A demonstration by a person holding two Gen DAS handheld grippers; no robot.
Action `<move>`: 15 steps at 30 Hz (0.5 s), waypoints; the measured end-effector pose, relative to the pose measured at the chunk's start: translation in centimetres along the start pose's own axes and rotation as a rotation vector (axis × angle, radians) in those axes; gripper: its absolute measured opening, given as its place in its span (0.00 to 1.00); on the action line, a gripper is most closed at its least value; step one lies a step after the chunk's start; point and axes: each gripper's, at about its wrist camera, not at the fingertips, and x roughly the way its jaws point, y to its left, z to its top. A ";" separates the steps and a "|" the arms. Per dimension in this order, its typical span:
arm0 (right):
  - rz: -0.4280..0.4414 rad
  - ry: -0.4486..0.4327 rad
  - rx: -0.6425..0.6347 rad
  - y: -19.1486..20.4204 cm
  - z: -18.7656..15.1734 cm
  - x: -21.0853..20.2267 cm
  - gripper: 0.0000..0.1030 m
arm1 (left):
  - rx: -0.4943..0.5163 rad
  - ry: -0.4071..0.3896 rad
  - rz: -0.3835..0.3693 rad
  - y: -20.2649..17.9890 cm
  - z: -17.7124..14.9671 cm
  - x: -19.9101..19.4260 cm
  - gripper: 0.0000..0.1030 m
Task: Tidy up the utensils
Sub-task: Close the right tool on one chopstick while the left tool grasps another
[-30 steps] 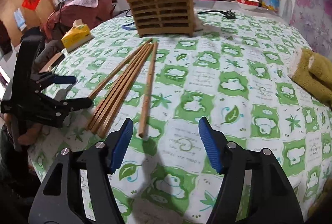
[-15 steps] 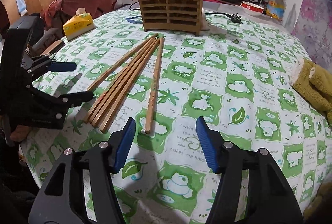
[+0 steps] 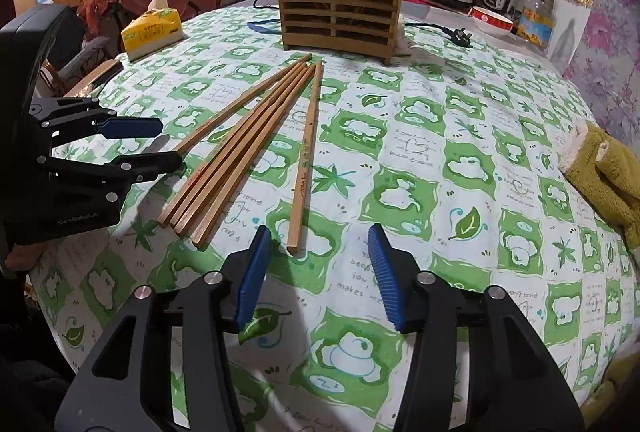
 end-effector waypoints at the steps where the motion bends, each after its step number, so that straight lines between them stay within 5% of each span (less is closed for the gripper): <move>1: 0.002 0.002 -0.002 0.0 0.0 0.0 0.45 | 0.001 0.000 0.003 0.0 0.0 0.0 0.41; 7: 0.027 0.007 -0.012 0.2 0.0 0.2 0.28 | 0.005 -0.002 0.016 -0.3 0.0 0.0 0.39; 15: 0.067 0.006 0.002 0.1 -0.1 0.1 0.10 | 0.013 0.000 -0.043 -1.1 0.0 -0.1 0.12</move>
